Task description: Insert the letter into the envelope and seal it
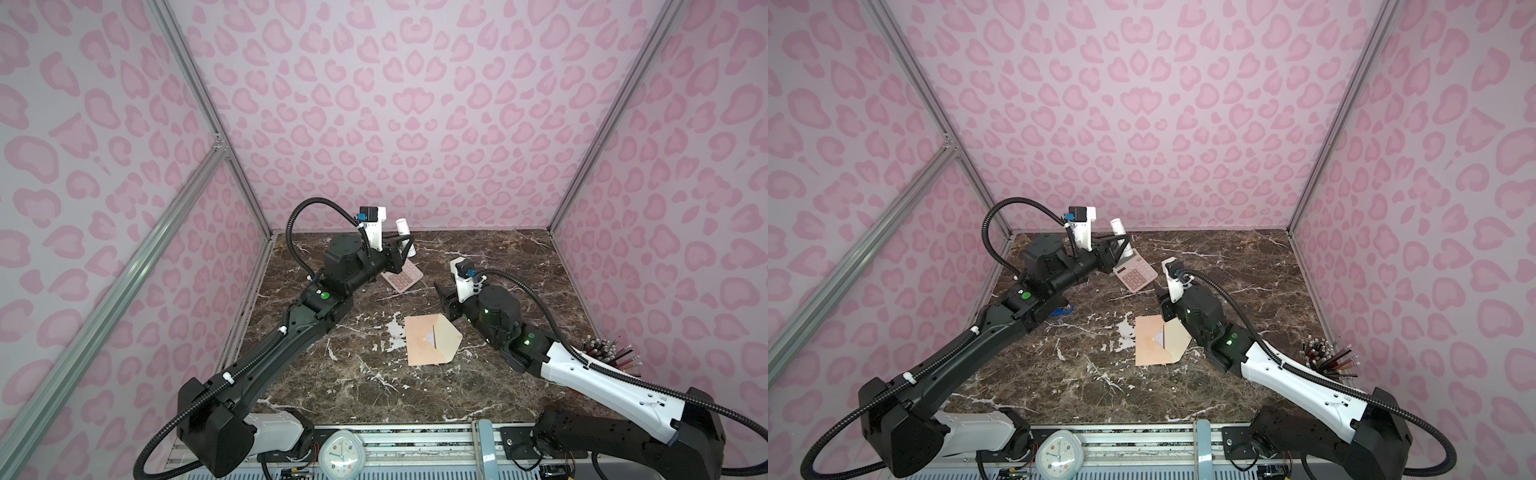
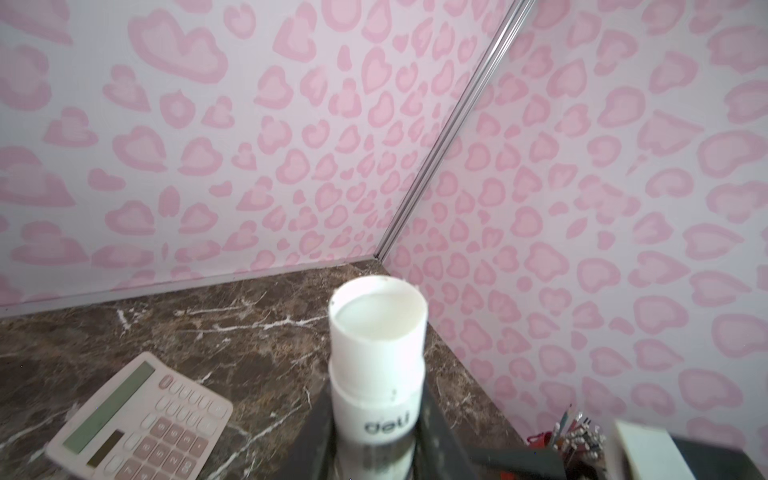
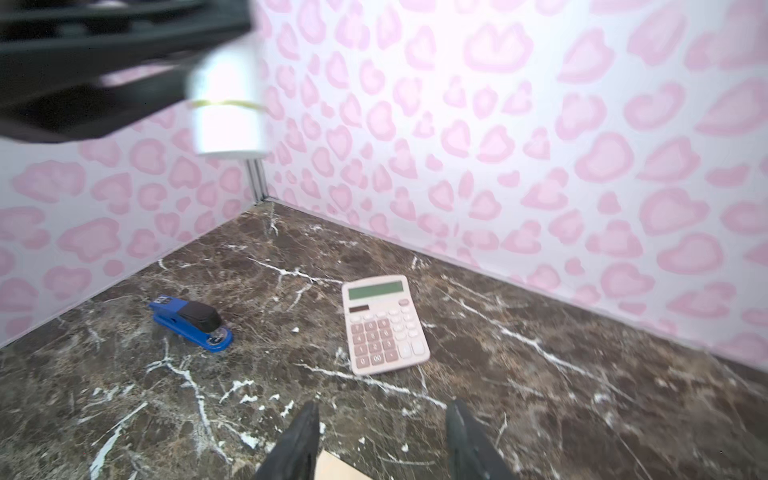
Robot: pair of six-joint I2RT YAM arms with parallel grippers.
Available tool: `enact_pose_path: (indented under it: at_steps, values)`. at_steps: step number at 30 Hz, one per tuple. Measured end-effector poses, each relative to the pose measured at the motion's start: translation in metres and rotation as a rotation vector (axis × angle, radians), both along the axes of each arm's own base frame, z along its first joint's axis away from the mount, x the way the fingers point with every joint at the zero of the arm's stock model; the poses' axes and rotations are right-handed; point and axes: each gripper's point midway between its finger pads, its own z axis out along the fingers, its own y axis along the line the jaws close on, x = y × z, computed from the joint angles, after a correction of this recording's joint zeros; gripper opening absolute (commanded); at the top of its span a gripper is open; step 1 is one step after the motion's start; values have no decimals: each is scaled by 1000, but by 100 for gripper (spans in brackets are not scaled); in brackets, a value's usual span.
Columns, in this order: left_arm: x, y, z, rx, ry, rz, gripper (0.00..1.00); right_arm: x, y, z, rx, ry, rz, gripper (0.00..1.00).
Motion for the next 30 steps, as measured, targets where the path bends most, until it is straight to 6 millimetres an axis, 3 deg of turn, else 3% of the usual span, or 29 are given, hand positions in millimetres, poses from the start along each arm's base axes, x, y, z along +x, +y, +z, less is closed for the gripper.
enact_pose_path:
  at_steps: [4,8,15,22,30]
  values:
    - [6,-7,10,-53,-7,10,4,-2,18,23,-2,-98,11,53]
    - [1,-16,10,-73,3,-11,4,7,21,39,13,-168,-27,54]
    - [-4,-20,3,-91,24,-13,4,17,30,44,3,-235,-51,52]
    - [-12,-21,1,-96,33,-25,4,26,31,57,25,-275,-73,39]
    - [-14,-23,-2,-98,46,-30,4,34,33,57,22,-273,-67,34]
